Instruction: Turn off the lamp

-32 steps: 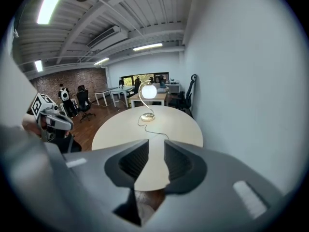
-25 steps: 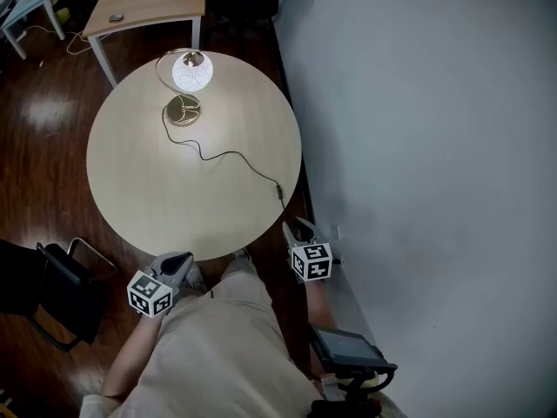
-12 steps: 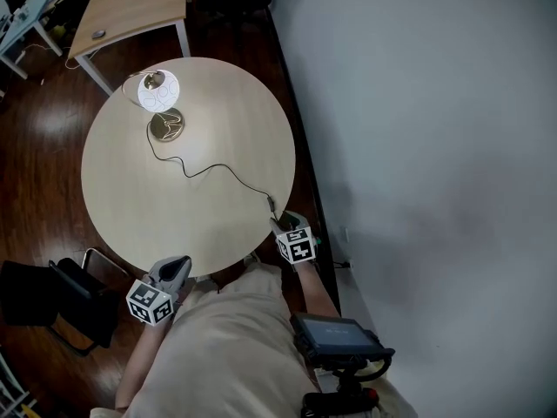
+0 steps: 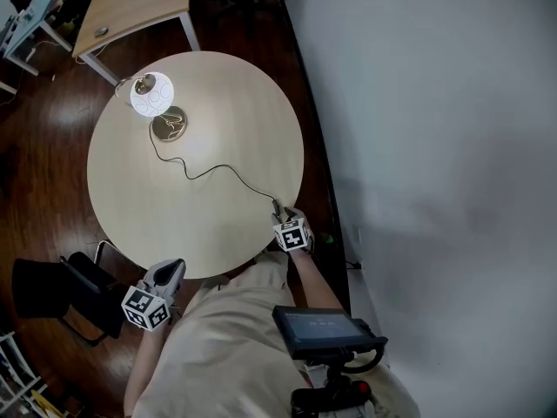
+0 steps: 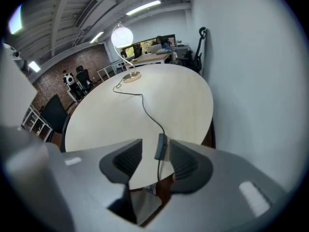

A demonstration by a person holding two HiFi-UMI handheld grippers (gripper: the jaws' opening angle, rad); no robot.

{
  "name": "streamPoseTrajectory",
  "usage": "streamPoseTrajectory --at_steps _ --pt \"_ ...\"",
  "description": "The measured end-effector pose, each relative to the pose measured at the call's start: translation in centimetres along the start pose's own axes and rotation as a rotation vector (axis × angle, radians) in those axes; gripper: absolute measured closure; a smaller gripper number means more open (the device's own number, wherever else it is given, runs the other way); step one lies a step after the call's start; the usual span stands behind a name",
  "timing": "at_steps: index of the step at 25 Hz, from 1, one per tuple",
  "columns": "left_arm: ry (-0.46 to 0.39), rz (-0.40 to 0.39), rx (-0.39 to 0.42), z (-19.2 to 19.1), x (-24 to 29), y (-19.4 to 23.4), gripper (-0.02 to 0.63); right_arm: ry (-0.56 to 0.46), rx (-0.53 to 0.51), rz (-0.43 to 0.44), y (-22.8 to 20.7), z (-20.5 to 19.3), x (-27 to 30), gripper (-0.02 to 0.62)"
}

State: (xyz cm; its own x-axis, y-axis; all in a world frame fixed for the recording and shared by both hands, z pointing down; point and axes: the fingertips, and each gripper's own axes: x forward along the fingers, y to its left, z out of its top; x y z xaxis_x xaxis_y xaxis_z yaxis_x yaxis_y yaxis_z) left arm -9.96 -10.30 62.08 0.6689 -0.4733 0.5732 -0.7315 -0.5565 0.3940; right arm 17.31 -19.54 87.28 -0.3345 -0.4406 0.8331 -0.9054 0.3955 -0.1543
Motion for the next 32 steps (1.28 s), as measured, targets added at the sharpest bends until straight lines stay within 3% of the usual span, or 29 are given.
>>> streamPoseTrajectory --at_steps 13,32 --pt "0.031 0.131 -0.052 -1.3 -2.5 2.2 0.618 0.049 0.115 0.029 -0.9 -2.3 5.7 0.439" --pt "0.034 0.137 -0.076 -2.4 -1.9 0.7 0.618 0.078 0.071 -0.059 -1.3 -1.5 6.1 0.48"
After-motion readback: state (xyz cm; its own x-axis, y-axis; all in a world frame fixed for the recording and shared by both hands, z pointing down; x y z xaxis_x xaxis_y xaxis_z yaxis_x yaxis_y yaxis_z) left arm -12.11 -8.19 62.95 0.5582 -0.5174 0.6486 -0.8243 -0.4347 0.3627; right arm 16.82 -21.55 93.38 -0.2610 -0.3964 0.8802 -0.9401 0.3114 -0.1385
